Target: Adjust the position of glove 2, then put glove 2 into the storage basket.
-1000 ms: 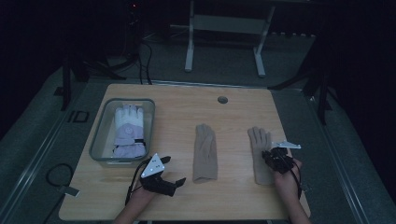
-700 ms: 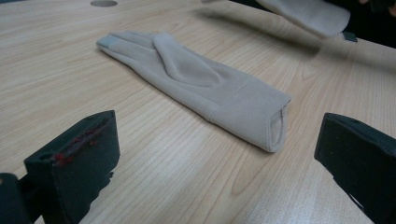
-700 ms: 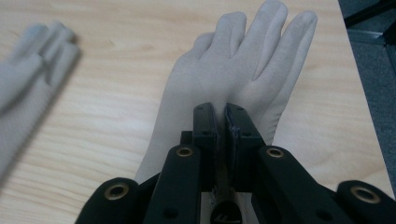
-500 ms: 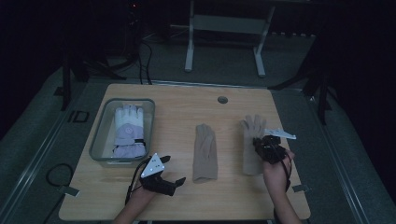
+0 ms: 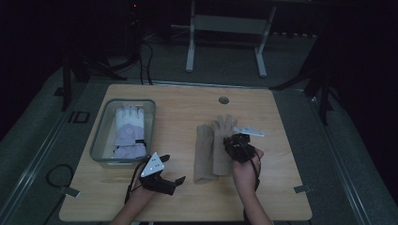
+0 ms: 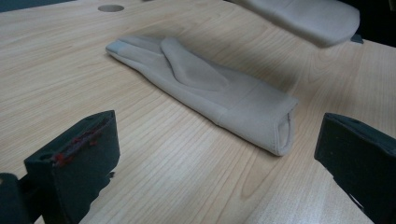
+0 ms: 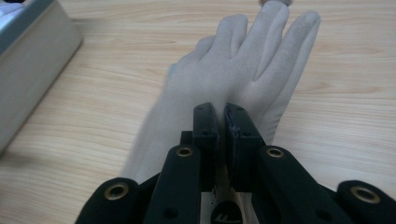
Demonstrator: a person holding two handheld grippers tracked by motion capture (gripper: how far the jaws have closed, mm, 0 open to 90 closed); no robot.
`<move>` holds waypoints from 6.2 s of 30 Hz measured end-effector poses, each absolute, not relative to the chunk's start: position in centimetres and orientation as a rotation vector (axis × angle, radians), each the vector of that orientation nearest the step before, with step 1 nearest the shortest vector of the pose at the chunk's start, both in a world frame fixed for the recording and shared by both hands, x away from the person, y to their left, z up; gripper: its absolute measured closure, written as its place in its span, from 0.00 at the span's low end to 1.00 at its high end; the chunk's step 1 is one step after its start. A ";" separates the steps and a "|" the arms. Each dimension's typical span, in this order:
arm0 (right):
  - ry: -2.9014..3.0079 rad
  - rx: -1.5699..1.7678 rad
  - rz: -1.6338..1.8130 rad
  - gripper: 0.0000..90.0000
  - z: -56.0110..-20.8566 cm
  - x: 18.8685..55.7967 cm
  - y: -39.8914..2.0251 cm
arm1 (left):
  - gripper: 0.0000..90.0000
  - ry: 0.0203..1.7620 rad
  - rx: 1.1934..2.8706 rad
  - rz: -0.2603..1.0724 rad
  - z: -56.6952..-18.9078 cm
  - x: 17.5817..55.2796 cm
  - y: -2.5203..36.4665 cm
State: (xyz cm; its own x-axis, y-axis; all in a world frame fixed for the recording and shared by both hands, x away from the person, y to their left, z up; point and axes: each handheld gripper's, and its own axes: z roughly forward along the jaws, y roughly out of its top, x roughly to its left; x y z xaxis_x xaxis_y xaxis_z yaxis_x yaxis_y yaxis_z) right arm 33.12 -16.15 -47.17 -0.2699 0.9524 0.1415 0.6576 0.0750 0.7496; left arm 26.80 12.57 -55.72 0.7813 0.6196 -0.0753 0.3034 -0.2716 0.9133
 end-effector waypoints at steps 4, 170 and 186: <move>1.991 1.619 1.053 0.93 -47.7 33.2 -14.1 | 0.00 0.705 1.876 0.365 -55.7 26.7 12.7; 2.485 0.967 1.207 0.85 -46.0 40.6 -9.3 | 0.92 0.370 2.485 0.443 -47.2 30.1 7.2; 2.542 0.839 1.229 0.85 -43.1 41.7 0.0 | 0.92 0.482 2.544 0.534 -44.4 29.7 15.4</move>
State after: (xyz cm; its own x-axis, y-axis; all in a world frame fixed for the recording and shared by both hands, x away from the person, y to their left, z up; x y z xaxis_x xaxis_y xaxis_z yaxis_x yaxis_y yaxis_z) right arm 41.67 -0.01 -43.13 -0.8202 0.5680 0.0677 0.4058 0.4943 0.7688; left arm 29.69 15.39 -44.39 0.8608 0.4261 0.2781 0.2334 -0.8163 0.5284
